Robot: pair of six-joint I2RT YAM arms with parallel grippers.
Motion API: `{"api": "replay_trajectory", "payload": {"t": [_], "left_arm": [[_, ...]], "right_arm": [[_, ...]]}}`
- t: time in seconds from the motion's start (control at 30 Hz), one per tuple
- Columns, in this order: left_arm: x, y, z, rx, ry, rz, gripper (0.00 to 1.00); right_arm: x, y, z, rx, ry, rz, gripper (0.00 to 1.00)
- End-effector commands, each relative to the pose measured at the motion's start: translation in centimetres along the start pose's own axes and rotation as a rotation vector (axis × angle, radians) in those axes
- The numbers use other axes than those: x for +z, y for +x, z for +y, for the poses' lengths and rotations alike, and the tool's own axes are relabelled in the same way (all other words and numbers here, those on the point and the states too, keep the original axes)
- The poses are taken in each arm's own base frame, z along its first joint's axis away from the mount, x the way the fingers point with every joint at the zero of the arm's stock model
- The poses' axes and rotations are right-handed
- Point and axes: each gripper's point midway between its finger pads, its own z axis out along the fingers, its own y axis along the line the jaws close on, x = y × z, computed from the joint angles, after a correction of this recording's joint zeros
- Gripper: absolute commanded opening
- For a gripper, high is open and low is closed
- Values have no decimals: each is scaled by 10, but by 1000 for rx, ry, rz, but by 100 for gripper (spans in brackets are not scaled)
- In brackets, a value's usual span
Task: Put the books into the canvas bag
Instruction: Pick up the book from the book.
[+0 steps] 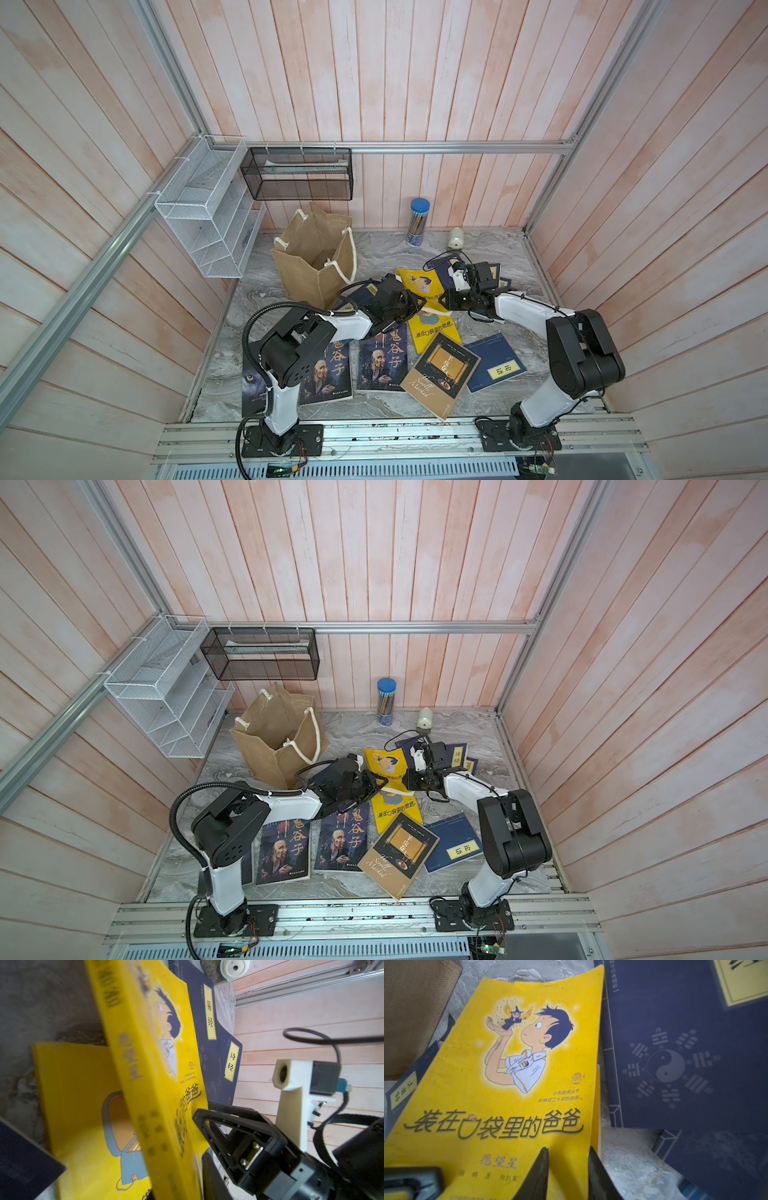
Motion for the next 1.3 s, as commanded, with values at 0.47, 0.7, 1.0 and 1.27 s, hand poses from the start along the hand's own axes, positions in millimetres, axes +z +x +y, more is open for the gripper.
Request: {"api": "replay_trajectory", "payload": {"t": [0.47, 0.7, 1.0, 1.27], "left_arm": [[-125, -36, -104, 639, 260, -219, 0], [-181, -21, -128, 761, 415, -275, 0], [-207, 9, -142, 807, 519, -164, 0], [-215, 29, -150, 791, 630, -63, 0]], "right_arm": [[-142, -39, 49, 35, -86, -387, 64], [-178, -40, 93, 62, -367, -496, 70], [-194, -47, 138, -5, -586, -499, 71], [-184, -42, 149, 37, -687, -423, 71]]}}
